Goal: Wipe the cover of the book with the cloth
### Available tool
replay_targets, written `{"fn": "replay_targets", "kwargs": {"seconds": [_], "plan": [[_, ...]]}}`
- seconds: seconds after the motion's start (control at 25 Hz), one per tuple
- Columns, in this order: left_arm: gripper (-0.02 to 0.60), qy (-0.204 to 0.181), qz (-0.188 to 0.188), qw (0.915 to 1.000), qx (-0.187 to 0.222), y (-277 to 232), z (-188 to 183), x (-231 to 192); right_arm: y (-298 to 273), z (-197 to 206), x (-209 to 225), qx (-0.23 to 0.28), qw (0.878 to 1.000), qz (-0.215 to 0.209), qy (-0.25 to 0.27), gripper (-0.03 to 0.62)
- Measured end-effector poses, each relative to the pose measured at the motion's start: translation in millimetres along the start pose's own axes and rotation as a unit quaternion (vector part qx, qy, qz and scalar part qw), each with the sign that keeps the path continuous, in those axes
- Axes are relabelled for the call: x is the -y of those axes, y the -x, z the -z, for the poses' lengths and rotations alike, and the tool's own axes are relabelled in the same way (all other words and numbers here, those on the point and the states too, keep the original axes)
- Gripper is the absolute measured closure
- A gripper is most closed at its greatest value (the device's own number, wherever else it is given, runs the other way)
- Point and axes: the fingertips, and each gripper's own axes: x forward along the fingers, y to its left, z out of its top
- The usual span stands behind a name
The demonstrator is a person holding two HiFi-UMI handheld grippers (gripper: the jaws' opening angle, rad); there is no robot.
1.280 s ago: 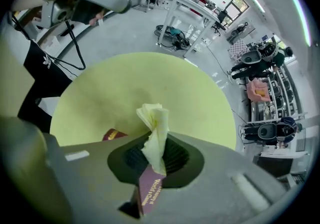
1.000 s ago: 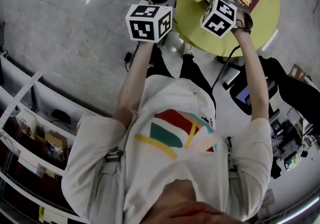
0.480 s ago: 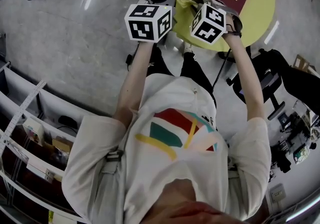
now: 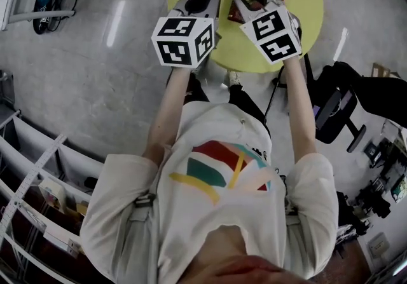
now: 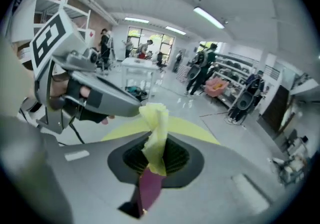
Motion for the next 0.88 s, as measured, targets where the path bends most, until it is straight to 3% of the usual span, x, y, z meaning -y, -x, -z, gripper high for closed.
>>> {"fn": "replay_targets", "kwargs": {"seconds": [0.12, 0.24, 0.48, 0.68, 0.88], "plan": [[0.566, -0.043, 0.023, 0.9986, 0.019, 4, -29, 38, 53, -21, 29, 0.066, 0.993, 0.088, -0.031, 0.563], [0.566, -0.095, 0.031, 0.9937, 0.051, 17, -60, 66, 110, -40, 43, 0.134, 0.976, 0.156, -0.068, 0.563], [0.566, -0.16, 0.081, 0.9744, 0.136, 42, -96, 125, 173, -27, 39, 0.229, 0.941, 0.217, -0.12, 0.563], [0.566, -0.166, 0.068, 0.9686, 0.172, 54, -99, 145, 223, -9, 33, 0.29, 0.902, 0.283, -0.148, 0.563], [0.566, -0.206, 0.064, 0.9463, 0.241, 84, -109, 172, 254, 7, 19, 0.297, 0.887, 0.327, -0.137, 0.562]]}}
